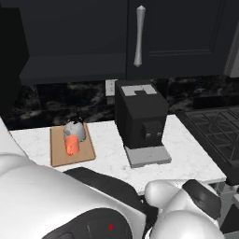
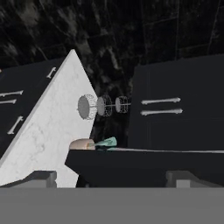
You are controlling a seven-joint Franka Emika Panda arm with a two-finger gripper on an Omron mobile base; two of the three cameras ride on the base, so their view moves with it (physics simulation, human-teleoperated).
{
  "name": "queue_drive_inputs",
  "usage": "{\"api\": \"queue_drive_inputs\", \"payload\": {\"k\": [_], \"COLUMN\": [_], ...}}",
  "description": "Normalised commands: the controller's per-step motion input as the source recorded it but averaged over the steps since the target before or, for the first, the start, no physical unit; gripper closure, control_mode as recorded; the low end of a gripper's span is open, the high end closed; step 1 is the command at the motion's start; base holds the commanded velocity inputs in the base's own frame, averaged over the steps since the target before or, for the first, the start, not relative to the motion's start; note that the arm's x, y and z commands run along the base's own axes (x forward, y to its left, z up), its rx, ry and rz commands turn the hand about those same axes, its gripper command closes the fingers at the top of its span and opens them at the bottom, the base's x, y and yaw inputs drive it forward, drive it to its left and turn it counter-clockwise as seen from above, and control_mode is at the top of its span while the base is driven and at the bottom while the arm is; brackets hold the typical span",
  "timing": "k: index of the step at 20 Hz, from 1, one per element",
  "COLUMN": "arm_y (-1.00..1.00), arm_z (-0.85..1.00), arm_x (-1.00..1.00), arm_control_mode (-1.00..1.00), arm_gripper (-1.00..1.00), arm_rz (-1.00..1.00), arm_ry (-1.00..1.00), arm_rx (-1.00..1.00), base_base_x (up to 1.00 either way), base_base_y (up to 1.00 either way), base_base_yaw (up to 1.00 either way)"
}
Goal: Pick the kettle from the counter and place it on the tray. Then pick the mug from the cabinet and place it on the tray. Then close the cabinet doors.
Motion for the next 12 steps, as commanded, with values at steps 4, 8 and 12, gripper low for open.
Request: {"api": "queue_drive_inputs", "payload": {"k": [4,8,12], "arm_y": [0.48,0.36,0.29], "arm_z": [-0.17,-0.17,-0.17], "arm_x": [0.13,0.35,0.4], "arm_control_mode": [-1.0,-1.0,-1.0], "arm_gripper": [-1.0,-1.0,-1.0], "arm_rz": [0.0,0.0,0.0], "arm_ry": [0.0,-0.01,0.0], "arm_rx": [0.0,0.0,0.0], "base_base_x": [0.0,0.0,0.0], "base_base_y": [0.0,0.0,0.0], "base_base_yaw": [0.0,0.0,0.0]}}
